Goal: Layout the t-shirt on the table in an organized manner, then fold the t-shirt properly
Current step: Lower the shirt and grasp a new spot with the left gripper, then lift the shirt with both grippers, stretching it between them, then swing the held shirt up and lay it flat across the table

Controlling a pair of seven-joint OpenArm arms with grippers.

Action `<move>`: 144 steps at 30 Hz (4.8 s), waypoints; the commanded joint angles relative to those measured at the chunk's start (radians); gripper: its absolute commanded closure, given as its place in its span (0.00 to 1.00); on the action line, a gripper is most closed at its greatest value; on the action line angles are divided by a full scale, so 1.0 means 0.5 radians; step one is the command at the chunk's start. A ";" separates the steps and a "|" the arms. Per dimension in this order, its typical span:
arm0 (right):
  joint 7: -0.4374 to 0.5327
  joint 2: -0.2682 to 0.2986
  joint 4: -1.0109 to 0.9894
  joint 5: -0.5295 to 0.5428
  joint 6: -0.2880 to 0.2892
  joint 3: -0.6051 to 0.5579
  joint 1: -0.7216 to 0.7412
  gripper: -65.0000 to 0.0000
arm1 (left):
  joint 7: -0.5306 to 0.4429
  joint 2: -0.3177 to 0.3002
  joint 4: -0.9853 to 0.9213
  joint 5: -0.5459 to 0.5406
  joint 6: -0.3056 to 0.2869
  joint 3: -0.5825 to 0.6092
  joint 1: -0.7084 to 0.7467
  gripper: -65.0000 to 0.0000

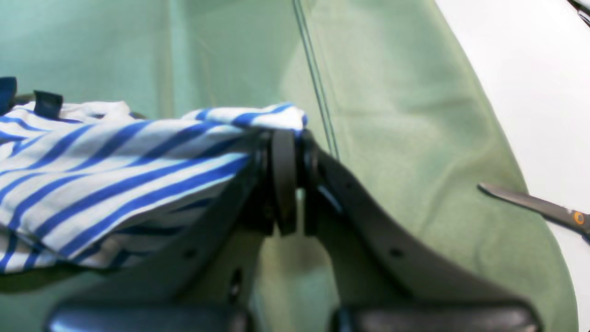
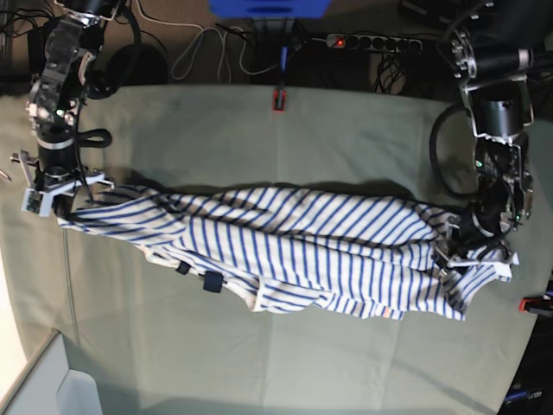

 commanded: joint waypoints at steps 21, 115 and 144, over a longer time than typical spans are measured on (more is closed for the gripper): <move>0.058 0.011 0.032 0.003 0.011 0.005 0.015 1.00 | -0.028 -0.019 0.032 -0.019 -0.025 -0.002 -0.083 1.00; 0.101 0.036 0.514 0.016 0.014 0.011 -0.328 1.00 | 0.991 0.254 2.060 -0.578 -0.031 -1.217 0.966 1.00; -0.979 0.478 0.145 0.003 0.308 -0.265 1.810 1.00 | 0.758 -0.053 0.378 -0.053 -0.031 0.287 -1.627 1.00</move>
